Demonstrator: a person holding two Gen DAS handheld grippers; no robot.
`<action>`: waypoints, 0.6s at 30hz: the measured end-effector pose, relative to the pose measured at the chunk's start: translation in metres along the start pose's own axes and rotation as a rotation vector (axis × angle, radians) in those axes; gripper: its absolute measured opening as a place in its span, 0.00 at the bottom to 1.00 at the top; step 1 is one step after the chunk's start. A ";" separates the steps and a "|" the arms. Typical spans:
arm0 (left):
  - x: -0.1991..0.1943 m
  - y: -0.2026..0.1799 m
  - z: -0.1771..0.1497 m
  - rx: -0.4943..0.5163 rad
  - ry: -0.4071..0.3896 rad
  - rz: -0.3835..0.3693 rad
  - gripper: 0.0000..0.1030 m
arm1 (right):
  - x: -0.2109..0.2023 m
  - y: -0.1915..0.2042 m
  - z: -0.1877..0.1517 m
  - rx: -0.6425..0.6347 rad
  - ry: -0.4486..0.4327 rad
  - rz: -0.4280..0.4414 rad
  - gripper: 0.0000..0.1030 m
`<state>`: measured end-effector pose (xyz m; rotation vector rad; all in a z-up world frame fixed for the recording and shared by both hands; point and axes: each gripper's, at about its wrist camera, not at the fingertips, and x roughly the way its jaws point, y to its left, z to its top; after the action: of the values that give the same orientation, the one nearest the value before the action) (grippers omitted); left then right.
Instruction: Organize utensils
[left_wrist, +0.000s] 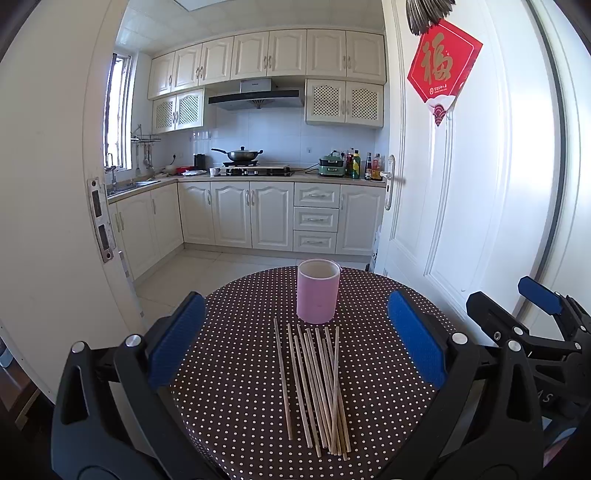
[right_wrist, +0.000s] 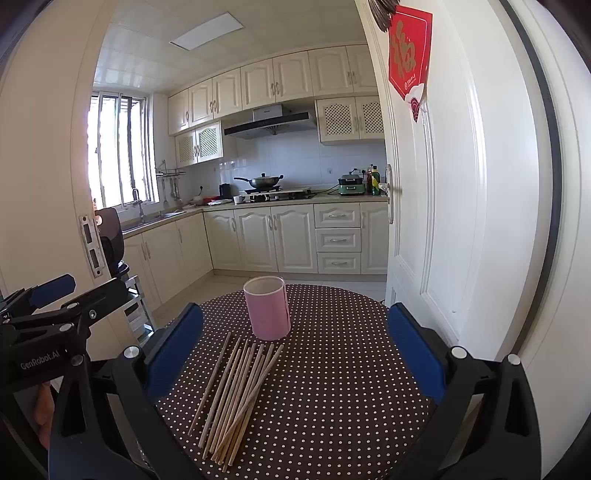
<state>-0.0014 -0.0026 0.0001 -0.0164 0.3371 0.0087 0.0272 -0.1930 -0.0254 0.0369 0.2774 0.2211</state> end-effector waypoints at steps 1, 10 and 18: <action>0.000 0.000 0.000 0.001 0.000 0.000 0.94 | 0.000 0.000 0.000 0.001 -0.001 0.000 0.93; -0.002 -0.001 0.000 0.002 -0.007 0.001 0.94 | -0.001 -0.002 -0.001 0.009 -0.007 0.000 0.93; -0.003 -0.003 -0.001 0.003 -0.009 -0.009 0.94 | -0.001 -0.006 -0.001 0.026 0.006 -0.007 0.93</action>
<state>-0.0044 -0.0059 0.0002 -0.0153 0.3280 -0.0003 0.0270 -0.1987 -0.0262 0.0607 0.2863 0.2111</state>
